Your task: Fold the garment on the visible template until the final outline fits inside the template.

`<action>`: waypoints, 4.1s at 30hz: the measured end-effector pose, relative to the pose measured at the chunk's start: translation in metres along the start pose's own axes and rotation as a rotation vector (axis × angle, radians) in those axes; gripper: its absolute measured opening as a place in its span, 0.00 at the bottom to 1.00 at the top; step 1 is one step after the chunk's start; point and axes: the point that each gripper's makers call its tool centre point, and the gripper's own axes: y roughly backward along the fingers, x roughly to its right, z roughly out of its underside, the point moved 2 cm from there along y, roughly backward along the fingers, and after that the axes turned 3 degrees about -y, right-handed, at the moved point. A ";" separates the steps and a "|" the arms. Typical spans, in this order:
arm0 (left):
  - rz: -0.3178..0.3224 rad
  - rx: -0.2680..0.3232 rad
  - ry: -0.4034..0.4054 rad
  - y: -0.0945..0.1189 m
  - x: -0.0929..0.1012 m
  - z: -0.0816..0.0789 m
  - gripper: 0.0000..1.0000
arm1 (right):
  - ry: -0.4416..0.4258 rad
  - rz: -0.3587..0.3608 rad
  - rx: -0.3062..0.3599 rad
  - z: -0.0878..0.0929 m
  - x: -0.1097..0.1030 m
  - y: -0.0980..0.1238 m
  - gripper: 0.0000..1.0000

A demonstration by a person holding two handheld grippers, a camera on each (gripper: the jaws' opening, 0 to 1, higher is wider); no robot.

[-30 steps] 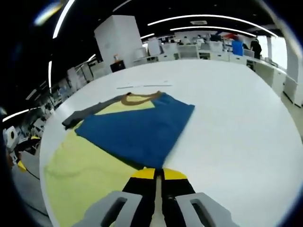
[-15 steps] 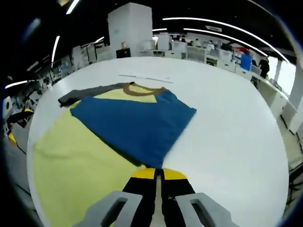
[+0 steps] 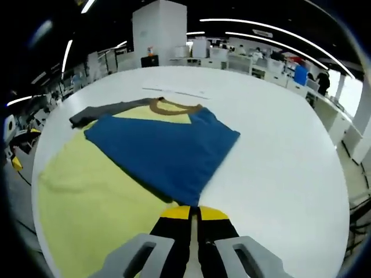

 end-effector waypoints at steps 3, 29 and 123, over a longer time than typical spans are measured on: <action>-0.007 0.001 0.002 0.000 -0.004 -0.001 0.90 | -0.005 0.003 -0.001 0.001 0.002 0.002 0.00; -0.055 0.006 0.033 0.006 -0.032 -0.005 0.88 | -0.154 -0.057 0.090 -0.017 0.004 0.016 0.30; -0.645 0.003 0.519 -0.112 -0.115 0.003 0.07 | 0.053 -0.139 0.194 0.011 -0.075 0.096 0.95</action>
